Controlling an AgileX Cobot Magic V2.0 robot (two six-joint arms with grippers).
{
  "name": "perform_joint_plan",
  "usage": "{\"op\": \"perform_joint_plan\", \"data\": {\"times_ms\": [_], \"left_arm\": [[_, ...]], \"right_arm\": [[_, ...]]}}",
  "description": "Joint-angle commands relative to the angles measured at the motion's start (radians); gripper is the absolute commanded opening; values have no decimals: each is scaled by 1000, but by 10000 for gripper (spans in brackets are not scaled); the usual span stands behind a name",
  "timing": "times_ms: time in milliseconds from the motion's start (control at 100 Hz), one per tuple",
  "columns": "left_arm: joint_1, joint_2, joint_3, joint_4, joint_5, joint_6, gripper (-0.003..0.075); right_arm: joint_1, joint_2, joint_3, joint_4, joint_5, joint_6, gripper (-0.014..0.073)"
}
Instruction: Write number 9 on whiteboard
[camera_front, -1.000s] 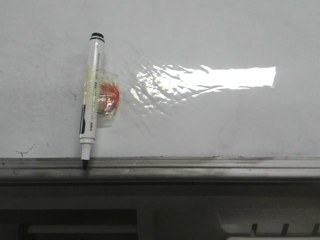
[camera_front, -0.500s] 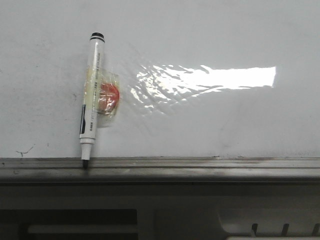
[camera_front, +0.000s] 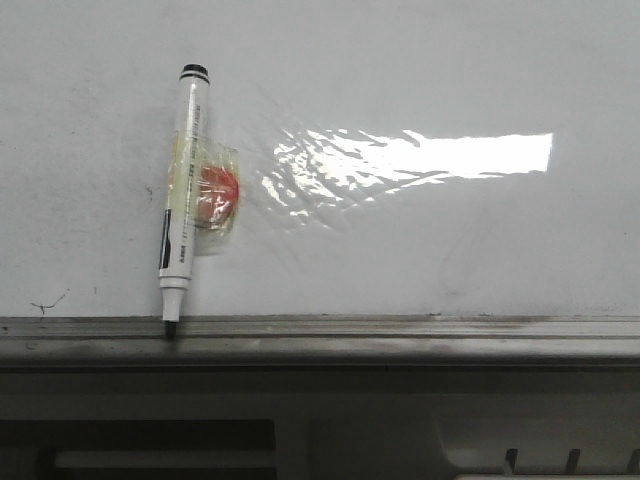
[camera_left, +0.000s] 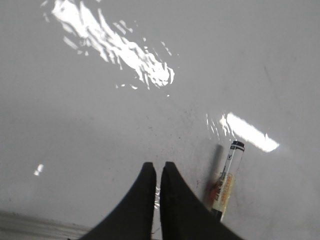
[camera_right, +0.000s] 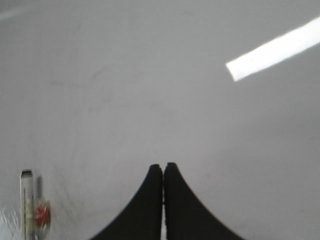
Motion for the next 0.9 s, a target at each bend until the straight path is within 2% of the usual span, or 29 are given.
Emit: {"op": "perform_joint_plan", "data": {"times_ms": [0,80,120,140,160,200,270,350,410,560,740,890], "left_arm": [[1,148,-154,164,30,15,-15],[1,280,-278,212,117,74,50],[1,349,-334,199,175,159,145],[1,370,-351,192,191,178,161],[1,402,-376,187,213,202,226],[-1,459,-417,175,246,221,318],[-29,532,-458,137,264,222,414],[-73,593,-460,56,262,226,421],[-121,639,-450,32,264,227,421],[-271,729,-426,21,221,227,421],[-466,834,-426,-34,54,227,421],[-542,938,-426,-105,-88,225,396]], "right_arm": [[-5,79,-113,-87,74,-35,-56],[-5,155,-199,-147,155,-35,-27],[-5,203,-239,-157,198,-35,2],[-5,216,-252,-159,214,-35,23],[-5,235,-271,-159,239,-35,40],[-5,272,-309,-164,292,-35,102],[-5,326,-359,-170,361,-35,234],[-5,370,-396,-172,395,-35,388],[-5,393,-411,-175,392,-35,440],[-5,414,-411,-179,359,-35,433],[-5,418,-409,-179,355,-35,433],[-5,418,-409,-179,355,-35,433]]}}
